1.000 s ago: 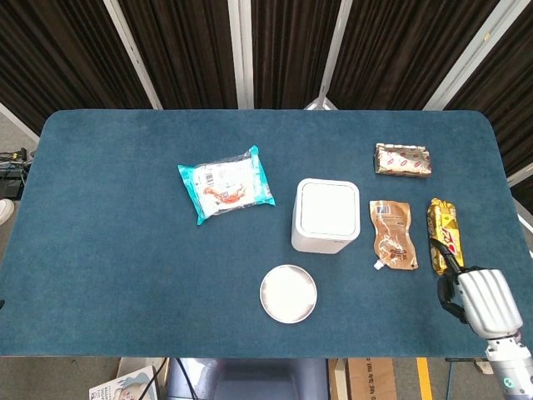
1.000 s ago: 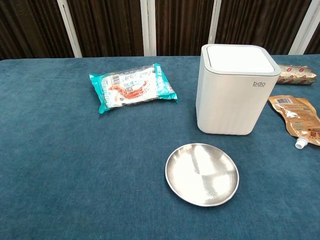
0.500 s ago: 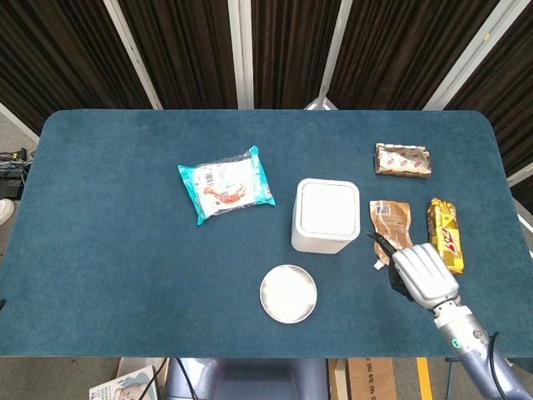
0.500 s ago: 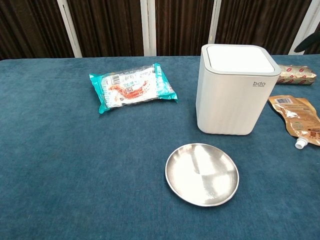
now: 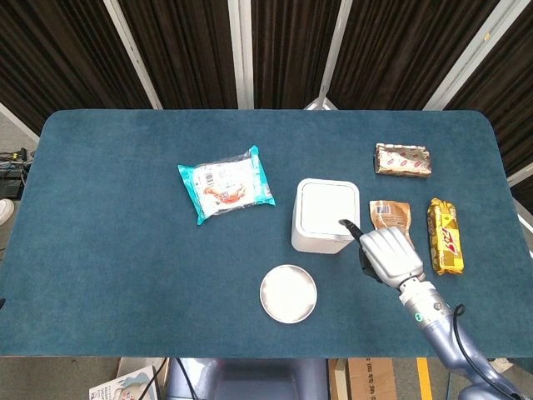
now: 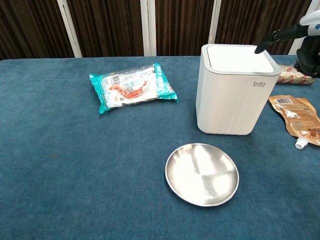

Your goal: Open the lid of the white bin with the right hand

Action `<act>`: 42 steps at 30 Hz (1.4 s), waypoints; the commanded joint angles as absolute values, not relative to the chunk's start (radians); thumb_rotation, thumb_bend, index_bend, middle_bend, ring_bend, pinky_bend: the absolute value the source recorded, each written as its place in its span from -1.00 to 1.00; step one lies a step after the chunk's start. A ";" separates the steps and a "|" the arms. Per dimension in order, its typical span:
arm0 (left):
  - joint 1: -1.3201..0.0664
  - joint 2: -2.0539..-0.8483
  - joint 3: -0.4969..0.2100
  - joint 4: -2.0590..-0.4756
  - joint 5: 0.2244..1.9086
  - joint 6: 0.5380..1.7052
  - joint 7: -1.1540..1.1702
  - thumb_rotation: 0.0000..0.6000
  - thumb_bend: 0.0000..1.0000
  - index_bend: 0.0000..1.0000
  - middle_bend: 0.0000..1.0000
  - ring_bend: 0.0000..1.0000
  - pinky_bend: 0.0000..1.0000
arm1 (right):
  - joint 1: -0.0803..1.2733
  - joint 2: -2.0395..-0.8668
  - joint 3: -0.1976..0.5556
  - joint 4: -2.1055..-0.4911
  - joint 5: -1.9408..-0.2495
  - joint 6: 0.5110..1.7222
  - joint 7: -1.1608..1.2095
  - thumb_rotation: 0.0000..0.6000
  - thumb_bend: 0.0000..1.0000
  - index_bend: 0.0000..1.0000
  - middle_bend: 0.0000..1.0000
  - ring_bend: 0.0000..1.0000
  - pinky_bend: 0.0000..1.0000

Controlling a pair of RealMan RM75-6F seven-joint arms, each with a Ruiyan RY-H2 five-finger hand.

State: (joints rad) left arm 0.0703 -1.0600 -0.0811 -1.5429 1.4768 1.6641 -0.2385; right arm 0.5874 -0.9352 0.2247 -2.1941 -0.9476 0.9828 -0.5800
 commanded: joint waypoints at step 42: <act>0.079 -1.059 -0.090 -1.550 1.465 1.671 -0.247 1.00 -0.94 -0.59 -0.85 -0.98 -0.93 | 0.387 -0.913 0.064 -2.155 -1.262 1.390 -0.379 1.00 -0.16 -0.93 -0.84 -0.76 -0.82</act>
